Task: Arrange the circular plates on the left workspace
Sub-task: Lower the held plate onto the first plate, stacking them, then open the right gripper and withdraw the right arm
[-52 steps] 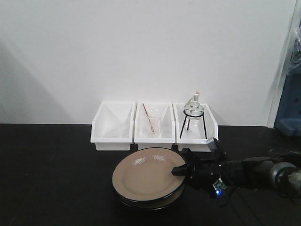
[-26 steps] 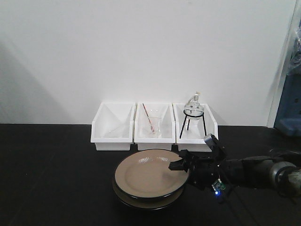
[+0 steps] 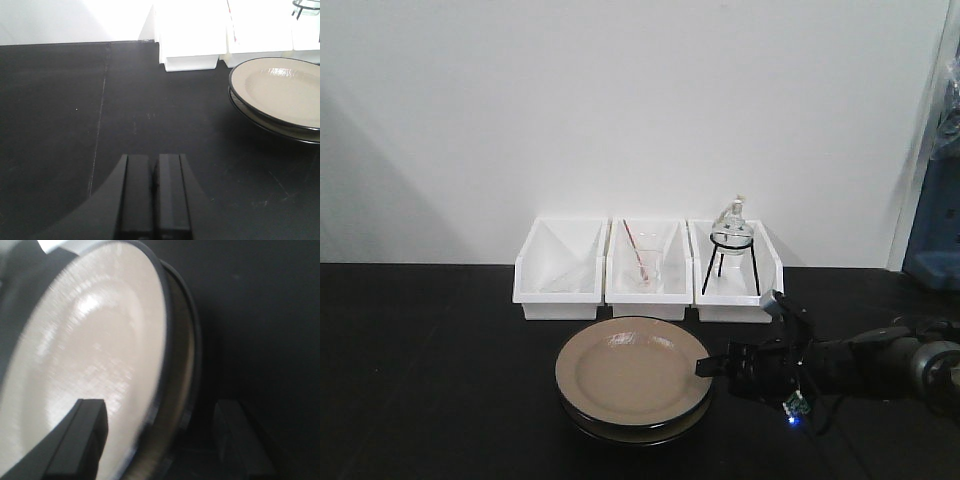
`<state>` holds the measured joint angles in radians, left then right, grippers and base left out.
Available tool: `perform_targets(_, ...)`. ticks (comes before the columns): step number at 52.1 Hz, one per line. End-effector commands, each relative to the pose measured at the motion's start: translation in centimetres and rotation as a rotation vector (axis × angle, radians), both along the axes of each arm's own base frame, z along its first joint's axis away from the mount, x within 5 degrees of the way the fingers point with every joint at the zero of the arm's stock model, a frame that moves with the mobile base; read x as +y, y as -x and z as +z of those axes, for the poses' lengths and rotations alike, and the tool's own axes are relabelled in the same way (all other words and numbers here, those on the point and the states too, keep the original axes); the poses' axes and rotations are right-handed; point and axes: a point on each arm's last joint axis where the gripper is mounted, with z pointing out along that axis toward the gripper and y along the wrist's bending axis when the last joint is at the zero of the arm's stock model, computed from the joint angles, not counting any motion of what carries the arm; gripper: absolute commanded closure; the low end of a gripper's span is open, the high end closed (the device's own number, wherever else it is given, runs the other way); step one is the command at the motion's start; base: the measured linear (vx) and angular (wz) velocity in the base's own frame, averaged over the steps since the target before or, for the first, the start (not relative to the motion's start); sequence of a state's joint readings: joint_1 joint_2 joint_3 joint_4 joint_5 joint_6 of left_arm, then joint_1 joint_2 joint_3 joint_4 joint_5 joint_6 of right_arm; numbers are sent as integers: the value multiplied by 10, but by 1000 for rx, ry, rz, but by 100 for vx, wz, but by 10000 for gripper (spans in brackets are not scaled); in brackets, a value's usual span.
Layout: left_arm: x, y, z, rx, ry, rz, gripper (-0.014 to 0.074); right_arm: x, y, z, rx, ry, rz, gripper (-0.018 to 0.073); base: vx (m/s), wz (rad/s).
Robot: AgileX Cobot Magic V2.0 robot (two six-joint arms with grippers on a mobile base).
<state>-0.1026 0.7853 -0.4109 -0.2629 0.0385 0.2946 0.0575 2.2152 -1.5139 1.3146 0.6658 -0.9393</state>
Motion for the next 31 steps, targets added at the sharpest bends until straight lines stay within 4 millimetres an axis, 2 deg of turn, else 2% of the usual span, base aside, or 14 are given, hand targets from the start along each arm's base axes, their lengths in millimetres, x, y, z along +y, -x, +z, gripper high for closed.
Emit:
perform_targets(1, 1, -3, 17, -107, 15, 17, 603, -12, -2, 45, -114, 26, 14, 90, 0, 0)
perform_targets(6, 1, -3, 16, -106, 15, 17, 603, -33, 1, 57, -129, 85, -7, 143, 0, 0)
perform_targets(11, 1, -3, 16, -102, 15, 16, 603, -55, 7, 80, -141, 133, -57, 260, 0, 0)
perform_targets(16, 1, -2, 16, -96, 14, 14, 603, -73, 20, 121, -206, 199, -95, 452, 0, 0)
perform_targets(17, 0, -2, 15, -92, 14, 13, 603, -82, 33, 154, -285, 245, -113, 575, 0, 0)
perform_targets(22, 0, -2, 15, -84, 13, 11, 603, -87, 54, 194, -381, 288, -125, 567, 0, 0)
perform_targets(31, 0, -1, 13, -63, 14, 5, 603, -88, 100, 249, -550, 472, -130, 563, 0, 0)
